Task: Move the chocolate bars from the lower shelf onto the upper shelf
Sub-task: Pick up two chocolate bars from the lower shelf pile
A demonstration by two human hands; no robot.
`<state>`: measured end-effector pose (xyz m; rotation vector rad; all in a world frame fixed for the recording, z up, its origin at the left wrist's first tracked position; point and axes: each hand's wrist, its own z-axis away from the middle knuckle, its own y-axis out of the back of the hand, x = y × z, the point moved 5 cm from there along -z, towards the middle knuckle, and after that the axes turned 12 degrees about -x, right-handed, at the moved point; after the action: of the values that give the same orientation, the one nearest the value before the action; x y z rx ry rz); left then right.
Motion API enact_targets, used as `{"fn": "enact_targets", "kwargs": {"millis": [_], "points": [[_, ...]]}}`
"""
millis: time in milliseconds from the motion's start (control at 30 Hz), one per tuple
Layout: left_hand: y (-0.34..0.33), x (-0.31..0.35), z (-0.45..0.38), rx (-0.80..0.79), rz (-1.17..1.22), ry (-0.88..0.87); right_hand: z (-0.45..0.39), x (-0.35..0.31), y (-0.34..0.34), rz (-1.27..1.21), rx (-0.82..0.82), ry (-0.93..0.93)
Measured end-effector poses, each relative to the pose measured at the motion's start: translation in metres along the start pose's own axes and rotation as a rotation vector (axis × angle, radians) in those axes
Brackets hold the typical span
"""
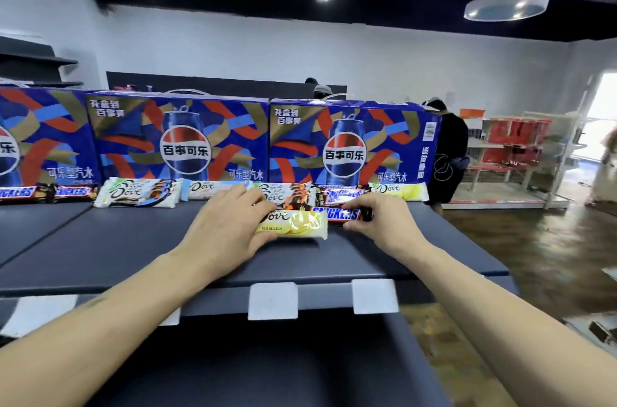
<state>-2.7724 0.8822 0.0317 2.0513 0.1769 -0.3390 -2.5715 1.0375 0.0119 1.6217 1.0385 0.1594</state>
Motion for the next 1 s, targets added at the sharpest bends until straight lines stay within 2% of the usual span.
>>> {"fn": "enact_targets", "kwargs": {"millis": [333, 767, 1000], "points": [[-0.01, 0.037, -0.051, -0.026, -0.027, 0.015, -0.024, 0.063, 0.016, -0.027, -0.058, 0.017], [-0.023, 0.011, -0.084, 0.013, -0.006, 0.022, -0.063, 0.071, 0.005, 0.075, -0.075, 0.059], [-0.031, 0.05, -0.122, 0.034, 0.042, -0.052, -0.051, 0.097, 0.029, -0.018, -0.075, 0.024]]}}
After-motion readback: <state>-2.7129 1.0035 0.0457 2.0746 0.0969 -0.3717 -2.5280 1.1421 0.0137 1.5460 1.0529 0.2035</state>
